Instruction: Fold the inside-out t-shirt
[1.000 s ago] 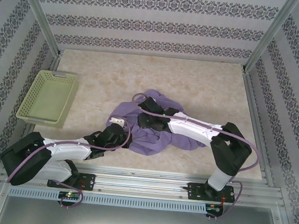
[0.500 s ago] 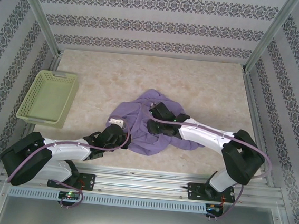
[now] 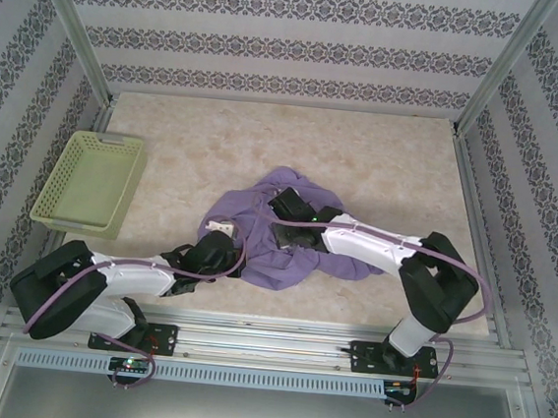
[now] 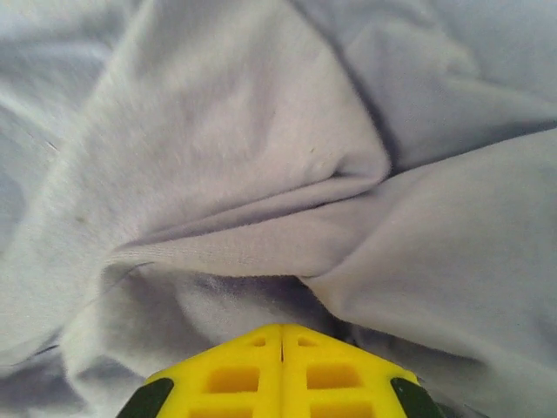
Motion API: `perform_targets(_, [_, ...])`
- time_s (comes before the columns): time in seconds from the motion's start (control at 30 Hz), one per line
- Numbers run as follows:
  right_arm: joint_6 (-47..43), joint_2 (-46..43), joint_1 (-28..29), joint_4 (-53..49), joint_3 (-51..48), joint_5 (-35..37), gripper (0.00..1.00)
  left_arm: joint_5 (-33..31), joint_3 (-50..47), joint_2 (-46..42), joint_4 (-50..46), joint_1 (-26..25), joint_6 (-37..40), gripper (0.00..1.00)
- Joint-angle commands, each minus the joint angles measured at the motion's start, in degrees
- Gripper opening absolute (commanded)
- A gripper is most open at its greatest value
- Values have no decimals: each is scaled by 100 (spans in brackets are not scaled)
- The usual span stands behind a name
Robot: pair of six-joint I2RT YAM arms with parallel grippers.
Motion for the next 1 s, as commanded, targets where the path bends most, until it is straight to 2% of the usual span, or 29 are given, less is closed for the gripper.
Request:
perform_targets(0.0, [-51,-583,68,-344,134,444,0,-219,221,132,-332,86,113,0])
perform_targets(0.07, [-40,-891,73,-374,48,461,0,-298,303,199,-496,96,141,0])
perform_targets(0.17, [-139,-1036,38,-312,-102,1,2,-124,274,201,-274,105,199,0])
perform_targets(0.27, [-235,-742,125,-189,-237,-221,23,-78,299,165,-252,105,208,0])
perform_targets(0.37, [-384,-386,239,22,-354,-293,37,-111,284,104,-284,105,228,0])
perform_targets(0.43, [-542,-176,248,214,-438,-300,44,-104,282,74,-303,104,230,0])
perform_targets(0.57, [-789,226,248,348,-443,-165,51,-105,265,38,-321,105,225,0])
perform_targets(0.77, [-773,767,128,99,-96,518,53,-107,243,11,-313,106,208,0])
perform_targets(0.9, [-806,739,-25,158,-69,477,46,-109,238,14,-339,105,211,0])
perform_targets(0.97, [-807,636,-95,213,-95,413,38,-113,217,9,-344,105,204,0])
